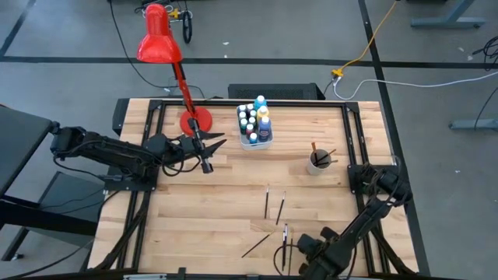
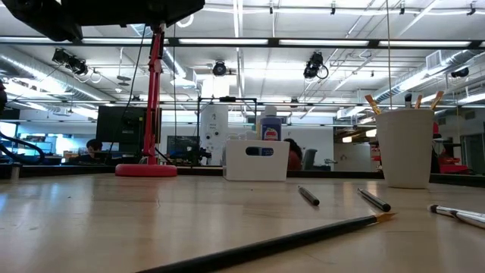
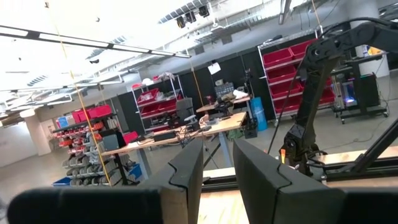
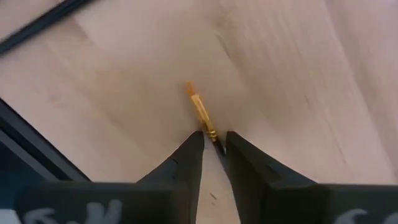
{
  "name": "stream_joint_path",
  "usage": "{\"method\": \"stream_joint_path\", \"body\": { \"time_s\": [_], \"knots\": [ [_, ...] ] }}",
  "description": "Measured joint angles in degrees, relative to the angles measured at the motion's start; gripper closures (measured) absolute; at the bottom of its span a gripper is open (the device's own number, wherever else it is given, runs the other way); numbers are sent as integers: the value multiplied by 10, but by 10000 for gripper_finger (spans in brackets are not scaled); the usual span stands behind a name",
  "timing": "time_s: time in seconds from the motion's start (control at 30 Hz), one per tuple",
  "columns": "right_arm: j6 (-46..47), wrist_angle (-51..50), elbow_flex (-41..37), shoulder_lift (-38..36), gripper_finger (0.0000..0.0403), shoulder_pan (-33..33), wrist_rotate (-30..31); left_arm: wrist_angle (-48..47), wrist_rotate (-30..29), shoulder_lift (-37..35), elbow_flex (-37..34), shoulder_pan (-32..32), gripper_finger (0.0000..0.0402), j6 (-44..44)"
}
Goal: Pick & Place Paint Supplies
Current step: Put the gold paint brush into the gray cup
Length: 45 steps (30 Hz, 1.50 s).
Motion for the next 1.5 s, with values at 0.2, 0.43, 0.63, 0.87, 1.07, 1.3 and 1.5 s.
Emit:
{"method": "stream_joint_path", "body": {
  "time_s": [0.2, 0.43, 0.63, 0.87, 1.07, 1.3, 1.5],
  "knots": [
    [-20, 36, -22, -3, 372, 2, 32, -1, 0, 0, 0, 0, 306, 1],
    [-59, 28, -17, -4, 397, -1, 55, -1, 0, 0, 0, 0, 306, 9],
    [-22, -32, -25, -36, 403, -14, 123, -1, 0, 0, 0, 0, 306, 10],
    [-17, -92, -22, -66, 403, -25, 172, 0, 1, 0, 0, 0, 306, 11],
    [-22, -114, -22, -91, 403, -41, 179, -1, 1, 0, 0, 0, 306, 13],
    [74, -288, -21, -162, 403, -62, 335, 0, 1, 0, 0, 0, 306, 44],
    [87, -364, -53, -263, 403, -91, 669, 2, 1, 0, 0, 0, 306, 55]
  ]
}}
